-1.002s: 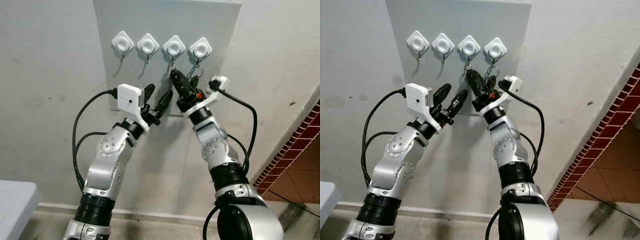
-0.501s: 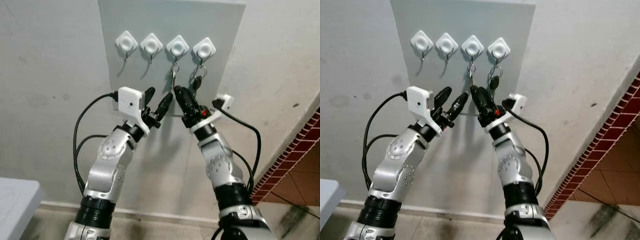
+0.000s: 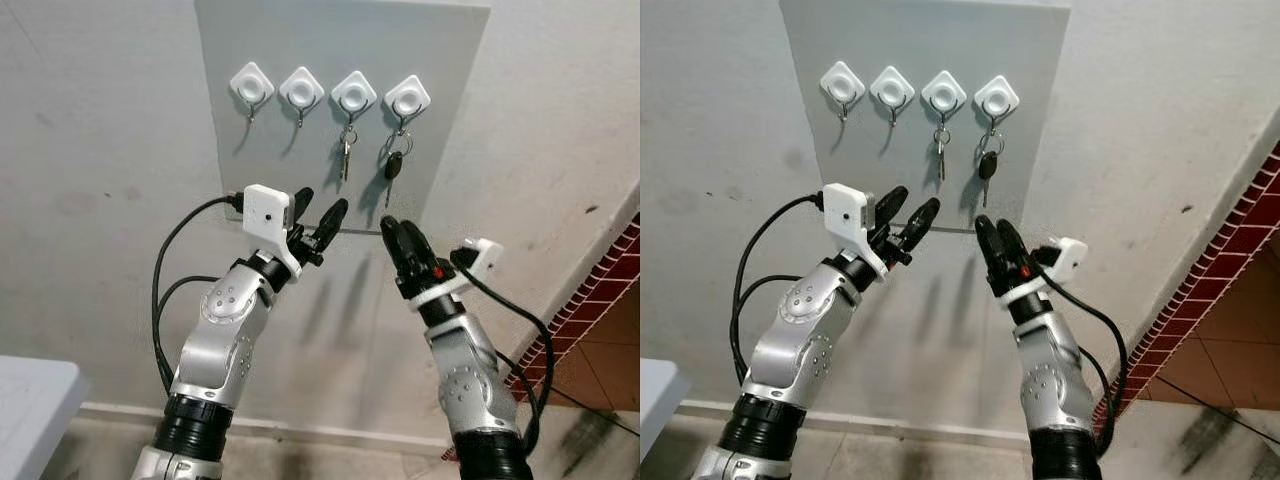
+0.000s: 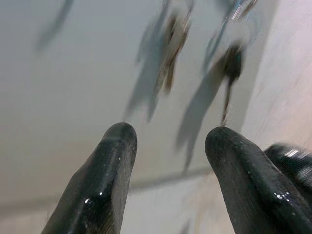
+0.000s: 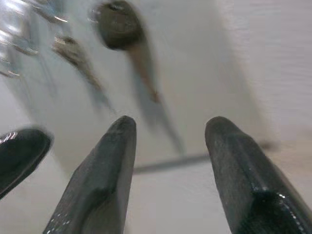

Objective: Hang keys on a hook

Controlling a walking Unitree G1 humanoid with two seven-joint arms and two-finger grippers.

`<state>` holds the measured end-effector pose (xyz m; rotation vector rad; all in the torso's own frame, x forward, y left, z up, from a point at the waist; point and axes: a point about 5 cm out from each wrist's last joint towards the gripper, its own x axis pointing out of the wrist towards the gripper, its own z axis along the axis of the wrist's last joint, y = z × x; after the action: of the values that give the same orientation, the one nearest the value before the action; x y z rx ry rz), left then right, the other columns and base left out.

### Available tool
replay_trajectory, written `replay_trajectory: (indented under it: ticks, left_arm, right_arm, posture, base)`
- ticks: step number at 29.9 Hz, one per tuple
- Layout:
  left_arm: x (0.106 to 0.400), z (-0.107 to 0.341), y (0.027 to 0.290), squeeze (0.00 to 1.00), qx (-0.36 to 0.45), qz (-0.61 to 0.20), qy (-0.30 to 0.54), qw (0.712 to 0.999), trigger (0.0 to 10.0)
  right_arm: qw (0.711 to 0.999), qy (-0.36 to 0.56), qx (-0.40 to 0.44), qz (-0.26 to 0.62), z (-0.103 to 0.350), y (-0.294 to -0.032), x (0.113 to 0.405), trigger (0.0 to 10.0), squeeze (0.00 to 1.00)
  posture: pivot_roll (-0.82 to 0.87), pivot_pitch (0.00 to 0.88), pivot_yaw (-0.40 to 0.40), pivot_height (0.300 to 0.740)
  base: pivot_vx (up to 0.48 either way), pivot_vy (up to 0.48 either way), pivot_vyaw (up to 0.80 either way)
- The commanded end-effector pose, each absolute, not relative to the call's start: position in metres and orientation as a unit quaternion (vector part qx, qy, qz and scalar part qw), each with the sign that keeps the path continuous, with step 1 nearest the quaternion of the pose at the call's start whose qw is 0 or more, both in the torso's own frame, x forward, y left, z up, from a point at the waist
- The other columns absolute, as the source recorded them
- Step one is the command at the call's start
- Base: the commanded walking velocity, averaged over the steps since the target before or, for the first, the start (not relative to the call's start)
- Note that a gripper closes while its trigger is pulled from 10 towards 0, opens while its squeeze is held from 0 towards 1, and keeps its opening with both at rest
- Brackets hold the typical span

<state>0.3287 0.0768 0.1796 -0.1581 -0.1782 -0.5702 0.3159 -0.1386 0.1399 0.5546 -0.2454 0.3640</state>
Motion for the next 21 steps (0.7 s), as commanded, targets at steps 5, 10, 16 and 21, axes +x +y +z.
replay_trajectory:
  ticks: [5,10,16,21]
  left_arm:
    - [0.324,0.145,0.086,0.00,-0.082,-0.259,-0.041,0.961,10.0]
    - [0.318,0.122,0.095,0.00,-0.108,-0.210,-0.007,0.972,10.0]
    - [0.306,0.073,0.106,0.00,-0.091,-0.160,0.060,0.981,10.0]
    - [0.301,0.053,0.116,0.00,-0.101,-0.124,0.091,0.983,10.0]
  right_arm:
    - [0.970,-0.098,0.198,0.105,0.126,-0.151,0.304,10.0,0.00]
    - [0.992,-0.061,0.094,0.050,0.107,-0.158,0.289,10.0,0.00]
    - [0.999,-0.010,0.032,0.010,0.071,-0.165,0.267,10.0,0.00]
    - [1.000,0.020,0.021,-0.005,0.051,-0.164,0.255,10.0,0.00]
  posture:
    - [-0.07,0.000,0.008,0.740]
    - [-0.08,0.000,0.011,0.740]
    - [-0.08,0.000,0.016,0.740]
    - [-0.09,0.000,0.024,0.740]
  base:
    - [0.000,0.000,0.00]
    - [0.000,0.000,0.00]
    - [0.000,0.000,0.00]
    - [0.000,0.000,0.00]
